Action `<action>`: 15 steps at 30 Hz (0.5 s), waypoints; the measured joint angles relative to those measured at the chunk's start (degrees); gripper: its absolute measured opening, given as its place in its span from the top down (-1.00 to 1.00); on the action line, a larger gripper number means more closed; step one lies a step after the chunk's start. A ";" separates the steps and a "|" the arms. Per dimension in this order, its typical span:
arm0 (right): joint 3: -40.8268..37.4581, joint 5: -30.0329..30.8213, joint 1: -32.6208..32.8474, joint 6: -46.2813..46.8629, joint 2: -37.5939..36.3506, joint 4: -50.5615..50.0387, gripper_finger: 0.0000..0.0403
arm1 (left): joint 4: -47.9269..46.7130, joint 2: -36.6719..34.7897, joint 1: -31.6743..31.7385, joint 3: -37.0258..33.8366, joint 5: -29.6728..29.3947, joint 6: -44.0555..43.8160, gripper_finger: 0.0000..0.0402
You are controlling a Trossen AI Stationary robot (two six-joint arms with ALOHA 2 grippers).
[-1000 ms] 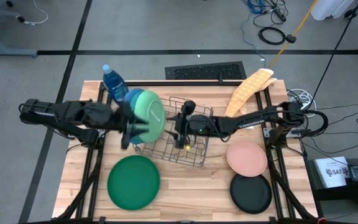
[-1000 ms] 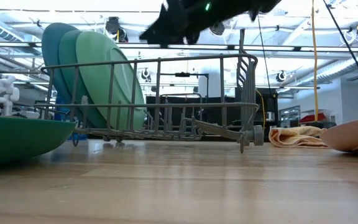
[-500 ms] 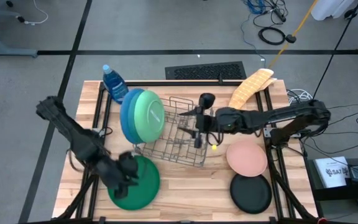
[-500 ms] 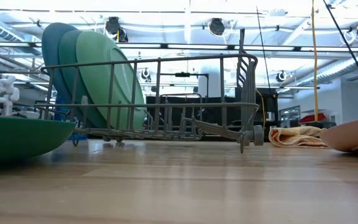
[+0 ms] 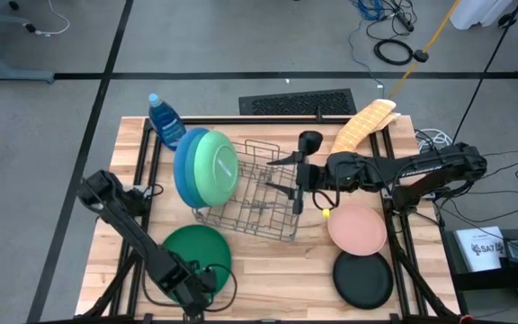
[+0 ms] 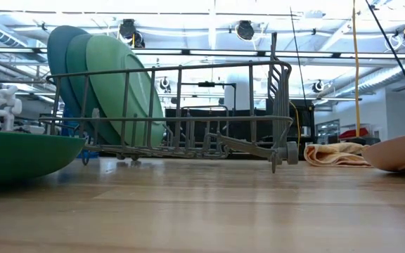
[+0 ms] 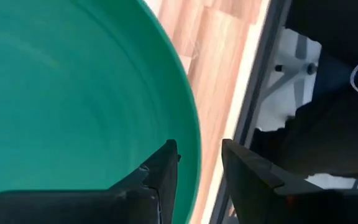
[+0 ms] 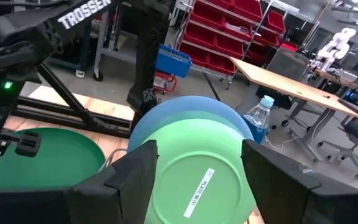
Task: Sort dishes
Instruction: Put the dark green plate into the dish rack
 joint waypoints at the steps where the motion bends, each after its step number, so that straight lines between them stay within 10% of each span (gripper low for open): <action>1: 0.00 0.00 0.00 0.08 0.00 -0.01 -0.13 | 0.58 0.62 -0.06 0.00 -0.30 -0.27 0.38; 15: 0.00 -0.02 1.51 0.41 0.04 -1.69 -0.13 | 1.74 6.96 0.03 0.37 -0.92 -4.35 0.39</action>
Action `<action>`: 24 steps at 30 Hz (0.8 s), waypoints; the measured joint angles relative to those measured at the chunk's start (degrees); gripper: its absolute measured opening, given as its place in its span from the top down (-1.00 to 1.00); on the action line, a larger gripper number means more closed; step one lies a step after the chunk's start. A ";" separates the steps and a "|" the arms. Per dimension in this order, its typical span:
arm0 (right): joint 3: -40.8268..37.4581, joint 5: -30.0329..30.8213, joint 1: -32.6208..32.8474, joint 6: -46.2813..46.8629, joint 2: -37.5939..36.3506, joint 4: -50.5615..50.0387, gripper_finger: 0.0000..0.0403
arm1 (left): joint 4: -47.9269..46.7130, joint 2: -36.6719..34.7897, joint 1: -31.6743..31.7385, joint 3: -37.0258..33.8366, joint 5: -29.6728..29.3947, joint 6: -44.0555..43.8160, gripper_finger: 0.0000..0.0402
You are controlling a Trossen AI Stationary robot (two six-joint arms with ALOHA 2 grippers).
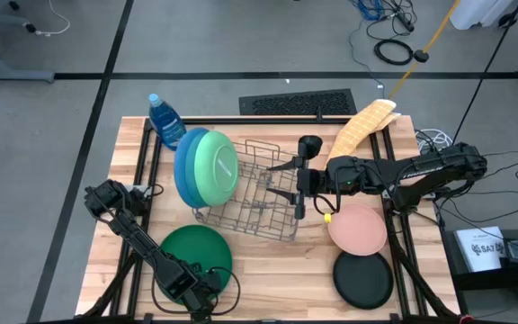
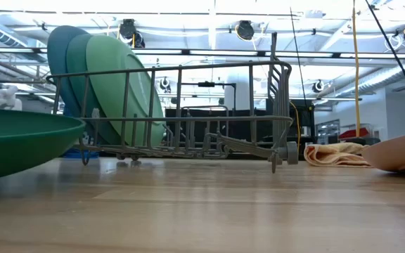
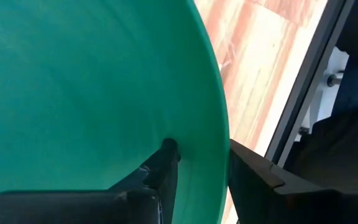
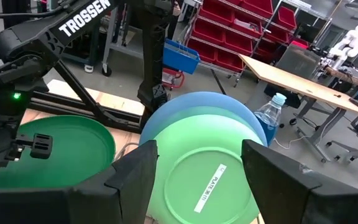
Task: Sort dishes
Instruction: Put the dark green plate into the dish rack
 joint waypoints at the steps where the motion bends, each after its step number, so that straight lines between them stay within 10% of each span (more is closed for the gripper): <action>1: 0.00 0.00 0.00 0.01 0.00 -0.01 -0.13 | -0.05 -0.12 0.15 -0.03 0.17 -0.20 0.41; 8: 0.00 0.04 0.40 0.63 0.00 -0.02 -0.13 | -5.09 -0.92 0.34 1.77 -0.24 -0.29 0.93; 19: 0.00 0.04 3.41 -0.06 0.02 0.31 -0.13 | -14.30 -5.85 0.41 13.32 2.87 1.61 1.00; 24: 0.00 0.06 4.27 -0.04 0.02 0.37 -0.13 | -15.64 -11.29 -0.65 19.68 -5.43 5.52 1.00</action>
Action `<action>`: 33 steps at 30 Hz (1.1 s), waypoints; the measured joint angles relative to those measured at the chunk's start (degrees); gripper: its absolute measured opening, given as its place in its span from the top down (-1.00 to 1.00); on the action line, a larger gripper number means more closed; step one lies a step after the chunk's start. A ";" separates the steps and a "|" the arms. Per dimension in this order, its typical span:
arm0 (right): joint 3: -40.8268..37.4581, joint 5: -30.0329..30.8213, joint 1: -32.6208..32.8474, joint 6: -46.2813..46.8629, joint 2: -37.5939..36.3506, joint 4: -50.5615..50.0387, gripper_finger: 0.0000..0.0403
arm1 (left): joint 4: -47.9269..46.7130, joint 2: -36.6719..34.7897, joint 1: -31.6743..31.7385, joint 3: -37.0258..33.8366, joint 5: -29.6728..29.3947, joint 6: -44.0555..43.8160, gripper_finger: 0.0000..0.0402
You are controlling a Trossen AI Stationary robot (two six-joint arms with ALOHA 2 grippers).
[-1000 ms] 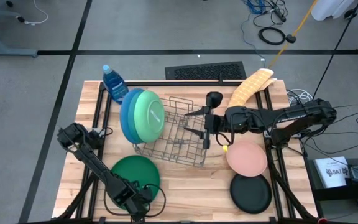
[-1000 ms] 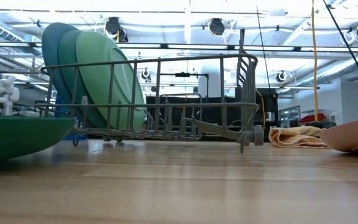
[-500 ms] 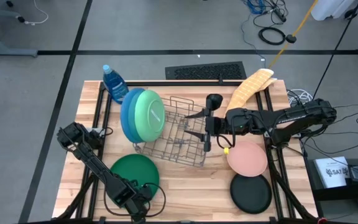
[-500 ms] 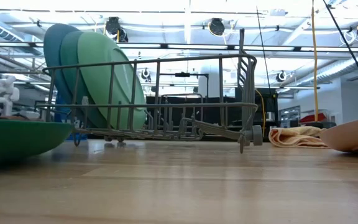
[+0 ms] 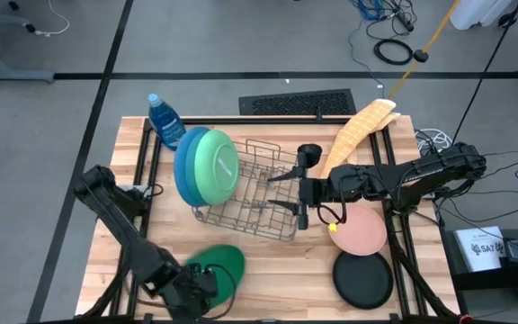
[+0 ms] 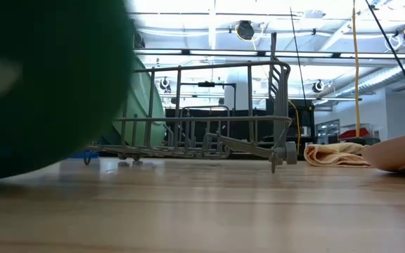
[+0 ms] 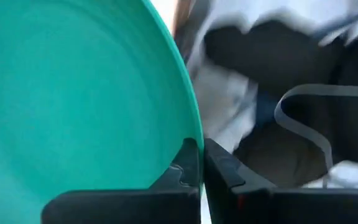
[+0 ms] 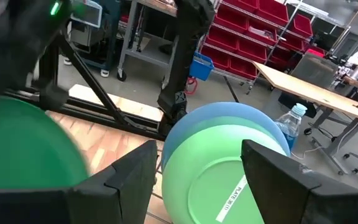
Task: Sort dishes
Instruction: Put the dark green plate into the dish rack
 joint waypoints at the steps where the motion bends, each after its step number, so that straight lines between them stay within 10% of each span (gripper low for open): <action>1: 0.00 0.04 0.21 -0.04 0.00 0.00 -0.13 | 0.26 -1.52 -0.26 1.03 -3.03 1.16 1.00; 8: 0.00 0.19 2.42 -4.69 0.00 -0.39 -0.13 | 3.21 -8.34 -2.34 6.78 -25.85 12.92 1.00; 18: 0.00 11.25 4.89 -10.39 -3.97 -0.32 -0.13 | 8.51 -14.17 3.25 8.65 -43.58 36.66 1.00; 33: 0.00 15.81 8.71 -7.52 -4.98 -9.17 -0.13 | 42.09 -21.83 30.29 -23.96 -20.70 37.93 1.00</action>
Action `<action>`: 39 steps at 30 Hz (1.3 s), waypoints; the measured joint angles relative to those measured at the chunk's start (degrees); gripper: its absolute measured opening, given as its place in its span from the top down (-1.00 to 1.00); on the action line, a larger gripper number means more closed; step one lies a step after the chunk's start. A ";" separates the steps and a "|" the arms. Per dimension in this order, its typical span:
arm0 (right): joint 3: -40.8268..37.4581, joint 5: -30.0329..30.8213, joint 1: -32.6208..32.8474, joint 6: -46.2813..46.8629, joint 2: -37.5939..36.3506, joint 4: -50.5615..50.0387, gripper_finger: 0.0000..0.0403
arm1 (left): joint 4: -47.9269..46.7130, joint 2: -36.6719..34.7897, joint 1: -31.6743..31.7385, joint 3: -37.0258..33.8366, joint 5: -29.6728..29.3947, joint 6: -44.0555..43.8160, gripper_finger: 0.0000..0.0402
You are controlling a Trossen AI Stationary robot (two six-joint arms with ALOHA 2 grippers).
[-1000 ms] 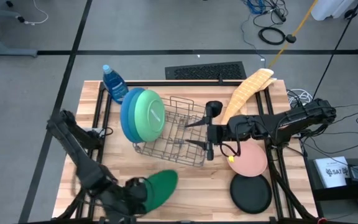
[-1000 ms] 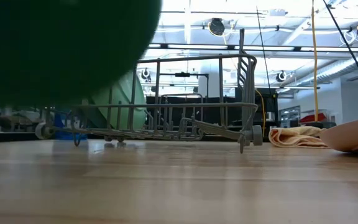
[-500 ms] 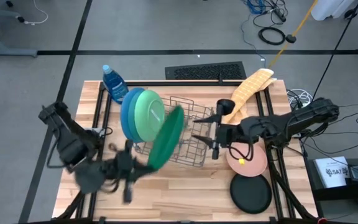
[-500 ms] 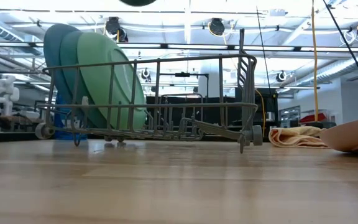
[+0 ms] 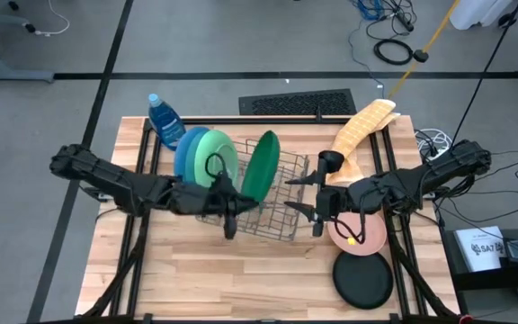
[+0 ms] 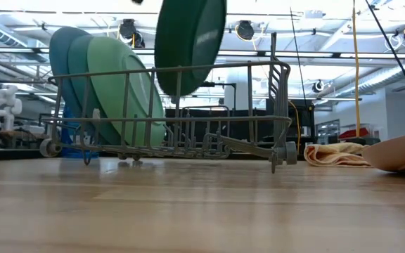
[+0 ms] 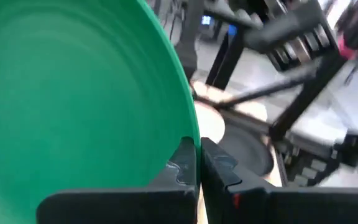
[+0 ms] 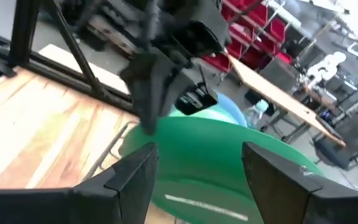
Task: Sort dishes
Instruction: Put the dark green plate into the dish rack
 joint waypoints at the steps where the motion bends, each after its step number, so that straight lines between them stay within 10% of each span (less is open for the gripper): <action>1: 0.00 0.55 0.33 0.69 0.00 -0.94 -0.13 | 3.55 -1.12 0.99 -2.93 0.96 -0.56 1.00; 14: -0.55 0.61 1.75 2.08 0.56 -1.91 -0.13 | 24.34 -6.62 6.54 -22.60 1.63 -7.32 1.00; 39: -0.55 0.68 -14.75 1.87 22.01 10.56 -0.13 | 25.23 -6.40 8.16 -24.46 -1.02 -7.07 1.00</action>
